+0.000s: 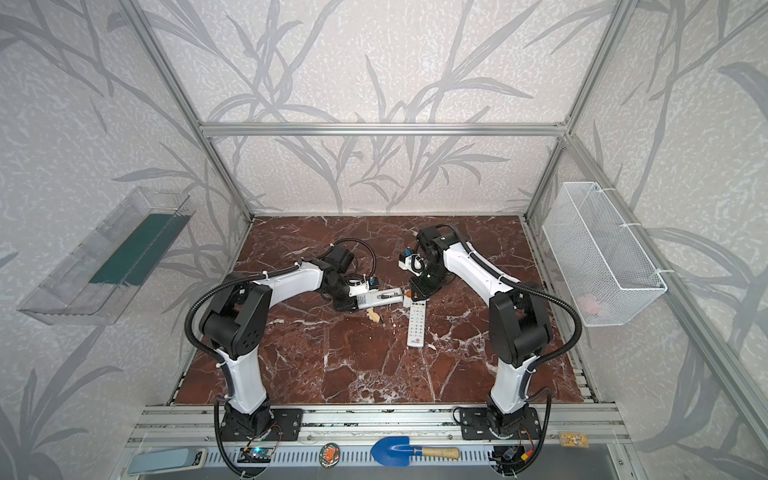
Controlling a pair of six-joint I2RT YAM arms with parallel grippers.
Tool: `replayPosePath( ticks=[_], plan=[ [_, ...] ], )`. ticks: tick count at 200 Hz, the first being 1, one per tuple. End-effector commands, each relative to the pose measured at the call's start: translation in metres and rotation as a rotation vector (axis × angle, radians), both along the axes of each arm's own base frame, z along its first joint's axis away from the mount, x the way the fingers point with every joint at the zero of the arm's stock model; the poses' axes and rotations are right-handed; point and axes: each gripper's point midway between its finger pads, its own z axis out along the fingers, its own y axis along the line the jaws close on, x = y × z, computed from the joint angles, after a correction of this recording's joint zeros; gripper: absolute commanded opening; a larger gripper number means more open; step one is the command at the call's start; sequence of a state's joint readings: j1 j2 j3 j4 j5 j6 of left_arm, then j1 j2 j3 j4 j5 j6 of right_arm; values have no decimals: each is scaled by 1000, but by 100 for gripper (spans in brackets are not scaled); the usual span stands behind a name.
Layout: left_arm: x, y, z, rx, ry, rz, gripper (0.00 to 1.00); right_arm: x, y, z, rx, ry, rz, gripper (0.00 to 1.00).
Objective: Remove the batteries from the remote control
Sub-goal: 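Lever the second battery out of the white remote with the screwdriver tip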
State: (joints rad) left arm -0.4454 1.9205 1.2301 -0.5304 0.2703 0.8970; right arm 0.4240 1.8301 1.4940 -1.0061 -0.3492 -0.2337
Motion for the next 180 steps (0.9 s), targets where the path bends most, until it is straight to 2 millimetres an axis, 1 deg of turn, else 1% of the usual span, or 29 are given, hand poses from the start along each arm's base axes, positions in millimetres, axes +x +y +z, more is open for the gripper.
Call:
replayPosePath(
  ticks=[1,31,45,71,97,143,180],
  plan=[
    [-15,10,-24,72,62,-8,32,1,-3,-5,-14,8,5,0],
    [-16,11,-24,73,62,-7,32,2,2,-4,-6,17,16,0],
    [-15,10,-24,73,61,-6,32,1,6,0,3,7,26,0],
    [-15,10,-24,73,63,-5,32,-3,16,6,27,0,46,0],
    [-15,10,-24,74,64,-4,32,-8,22,10,38,-1,58,0],
    [-15,10,-24,74,67,-2,32,-17,25,18,55,-12,62,0],
    [-14,10,-24,72,65,-3,32,-24,25,20,64,-8,63,0]
  ],
)
